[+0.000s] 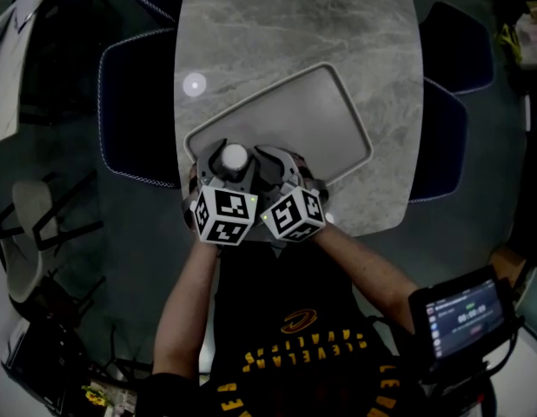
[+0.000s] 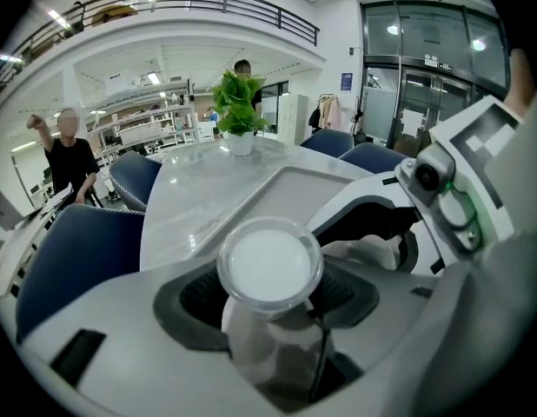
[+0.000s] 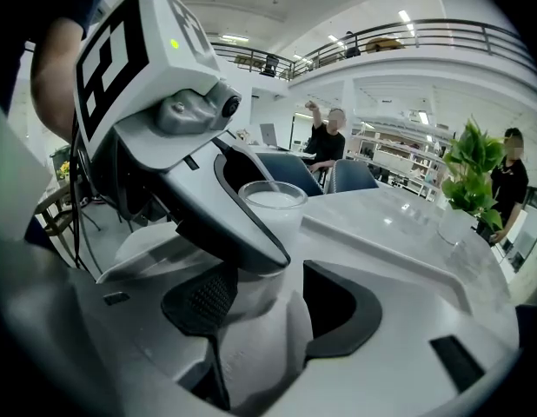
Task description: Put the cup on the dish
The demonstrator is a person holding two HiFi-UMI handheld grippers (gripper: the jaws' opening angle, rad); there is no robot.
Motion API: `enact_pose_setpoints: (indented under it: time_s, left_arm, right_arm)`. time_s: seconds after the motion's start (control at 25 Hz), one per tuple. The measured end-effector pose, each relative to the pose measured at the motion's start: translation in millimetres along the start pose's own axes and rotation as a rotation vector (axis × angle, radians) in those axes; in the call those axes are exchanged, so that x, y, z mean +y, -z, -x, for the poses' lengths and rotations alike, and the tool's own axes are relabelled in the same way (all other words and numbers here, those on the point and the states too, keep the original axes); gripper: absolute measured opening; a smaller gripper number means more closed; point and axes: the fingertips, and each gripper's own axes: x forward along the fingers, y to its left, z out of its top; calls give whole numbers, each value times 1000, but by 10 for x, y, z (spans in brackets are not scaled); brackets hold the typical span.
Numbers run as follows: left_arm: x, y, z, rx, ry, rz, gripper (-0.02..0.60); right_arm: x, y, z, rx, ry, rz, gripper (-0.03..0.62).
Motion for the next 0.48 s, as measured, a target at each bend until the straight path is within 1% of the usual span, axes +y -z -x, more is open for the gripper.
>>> enact_pose_setpoints:
  time_s: [0.24, 0.36, 0.48]
  left_arm:
    - [-5, -3, -14, -34, -8, 3, 261]
    - [1, 23, -18, -49, -4, 39, 262]
    - [23, 44, -20, -57, -6, 72, 277]
  right_arm:
    - [4, 17, 9, 5, -3, 0, 239]
    - [13, 31, 7, 10, -9, 2, 239]
    - [17, 30, 5, 9, -12, 8, 239]
